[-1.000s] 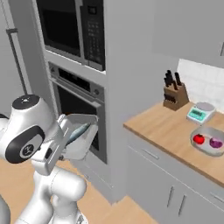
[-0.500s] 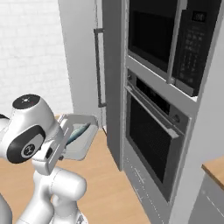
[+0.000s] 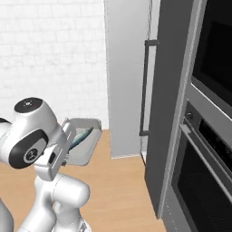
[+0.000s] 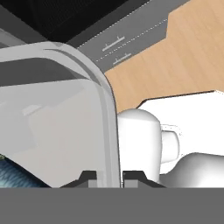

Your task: Take the meat container that has the fish and place it on the second highest rack of the freezer. Then take the vegetable container that has the onion and tomato and place it on the highest rack of the freezer.

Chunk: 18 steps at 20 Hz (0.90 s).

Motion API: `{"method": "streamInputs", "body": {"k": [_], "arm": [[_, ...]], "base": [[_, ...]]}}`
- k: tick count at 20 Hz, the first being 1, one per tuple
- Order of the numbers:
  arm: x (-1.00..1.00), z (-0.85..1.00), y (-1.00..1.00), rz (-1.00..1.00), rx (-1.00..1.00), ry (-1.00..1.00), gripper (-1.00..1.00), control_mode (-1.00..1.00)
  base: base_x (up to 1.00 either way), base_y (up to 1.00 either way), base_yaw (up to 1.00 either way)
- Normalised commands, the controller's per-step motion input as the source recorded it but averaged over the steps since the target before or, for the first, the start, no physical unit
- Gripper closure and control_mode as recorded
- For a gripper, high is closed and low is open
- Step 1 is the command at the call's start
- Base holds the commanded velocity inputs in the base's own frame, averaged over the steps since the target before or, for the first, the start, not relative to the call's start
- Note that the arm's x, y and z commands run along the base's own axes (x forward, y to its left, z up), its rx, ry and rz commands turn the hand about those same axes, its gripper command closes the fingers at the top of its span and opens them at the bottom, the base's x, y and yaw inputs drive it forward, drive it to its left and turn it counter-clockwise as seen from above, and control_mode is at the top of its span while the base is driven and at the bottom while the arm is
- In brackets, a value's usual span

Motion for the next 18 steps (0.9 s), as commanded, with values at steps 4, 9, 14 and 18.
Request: {"method": "streamInputs", "body": {"k": [4,9,14,18], "arm": [[0.00,0.00,0.00,0.00,0.00,0.00,1.00,1.00],[0.00,0.00,0.00,0.00,0.00,0.00,1.00,1.00],[0.00,0.00,0.00,0.00,0.00,0.00,1.00,1.00],[0.00,0.00,0.00,0.00,0.00,0.00,1.00,1.00]], "base": [[1.00,0.35,0.04],[0.96,0.30,-0.33],[0.59,0.20,-0.44],[0.19,0.03,-0.57]]}}
